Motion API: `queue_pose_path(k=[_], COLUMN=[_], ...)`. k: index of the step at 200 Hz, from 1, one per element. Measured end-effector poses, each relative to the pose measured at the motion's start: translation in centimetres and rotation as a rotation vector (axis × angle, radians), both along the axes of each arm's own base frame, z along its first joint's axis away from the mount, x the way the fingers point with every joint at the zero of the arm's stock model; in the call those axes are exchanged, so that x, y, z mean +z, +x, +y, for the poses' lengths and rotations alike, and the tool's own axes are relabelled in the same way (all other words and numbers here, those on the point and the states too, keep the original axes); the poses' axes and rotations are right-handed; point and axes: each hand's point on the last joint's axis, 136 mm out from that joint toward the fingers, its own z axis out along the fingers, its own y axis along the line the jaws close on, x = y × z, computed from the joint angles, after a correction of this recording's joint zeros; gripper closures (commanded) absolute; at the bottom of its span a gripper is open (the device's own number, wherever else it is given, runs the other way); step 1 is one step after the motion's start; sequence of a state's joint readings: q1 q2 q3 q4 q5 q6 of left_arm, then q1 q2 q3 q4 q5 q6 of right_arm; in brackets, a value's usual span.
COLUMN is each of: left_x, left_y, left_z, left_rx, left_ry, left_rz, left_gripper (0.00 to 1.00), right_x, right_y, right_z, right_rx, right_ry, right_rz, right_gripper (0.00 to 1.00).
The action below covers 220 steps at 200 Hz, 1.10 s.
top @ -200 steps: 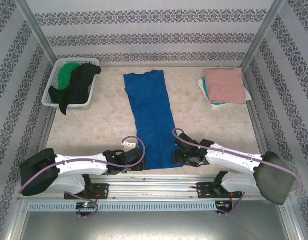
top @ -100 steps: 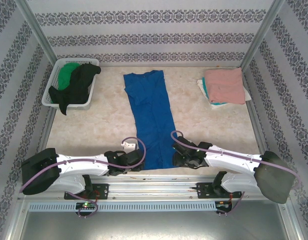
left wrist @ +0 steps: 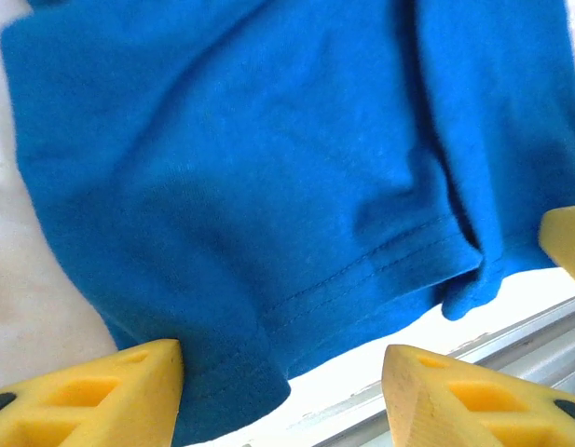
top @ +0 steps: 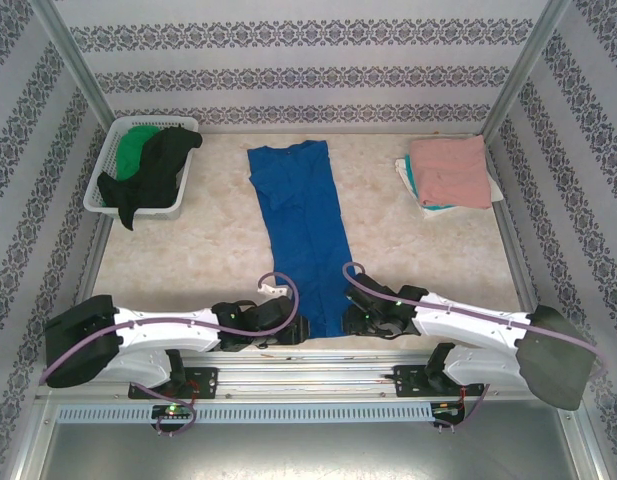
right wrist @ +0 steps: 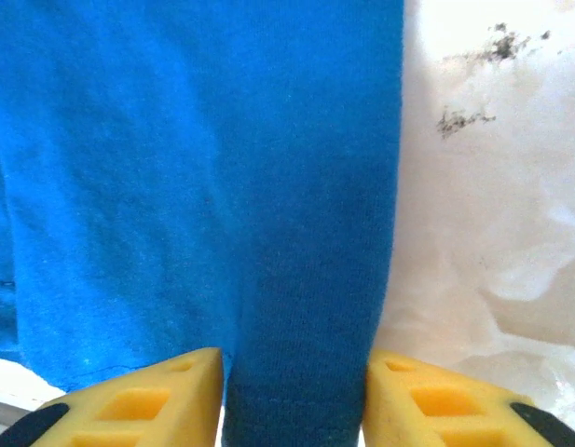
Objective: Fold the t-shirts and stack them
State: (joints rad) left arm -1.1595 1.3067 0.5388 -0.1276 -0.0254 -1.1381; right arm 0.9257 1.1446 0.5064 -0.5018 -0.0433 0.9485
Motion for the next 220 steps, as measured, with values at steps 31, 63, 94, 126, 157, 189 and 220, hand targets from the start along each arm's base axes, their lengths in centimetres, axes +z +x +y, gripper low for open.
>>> queue_pose_path(k=[31, 63, 94, 126, 157, 189, 220], left_x=[-0.4, -0.1, -0.9, -0.8, -0.4, -1.4, -2.0], left_y=[-0.2, -0.3, -0.6, -0.6, -0.4, -0.3, -0.2], left_z=[0.4, 0.9, 1.7, 2.9, 2.9, 2.5, 3.2], left_rx=[0.009, 0.017, 0.019, 0.035, 0.041, 0.037, 0.039], left_ry=[0.013, 0.021, 0.067, 0.106, 0.098, 0.112, 0.174], left_rz=[0.016, 0.014, 0.03, 0.023, 0.009, 0.02, 0.022], left_gripper=[0.38, 0.36, 0.39, 0.44, 0.42, 0.49, 0.76], right_x=[0.2, 0.0, -0.4, -0.5, -0.5, -0.5, -0.6], right_y=[-0.1, -0.1, -0.2, -0.2, -0.1, 0.0, 0.0], right_z=[-0.3, -0.5, -0.8, -0.8, -0.8, -0.9, -1.0], right_rx=[-0.002, -0.007, -0.007, -0.007, -0.007, -0.015, -0.017], right_ry=[-0.005, -0.015, -0.031, -0.032, -0.031, -0.03, -0.03], right_rz=[-0.004, 0.001, 0.011, 0.009, 0.008, 0.007, 0.008], right_gripper=[0.49, 0.51, 0.6, 0.66, 0.66, 0.66, 0.74])
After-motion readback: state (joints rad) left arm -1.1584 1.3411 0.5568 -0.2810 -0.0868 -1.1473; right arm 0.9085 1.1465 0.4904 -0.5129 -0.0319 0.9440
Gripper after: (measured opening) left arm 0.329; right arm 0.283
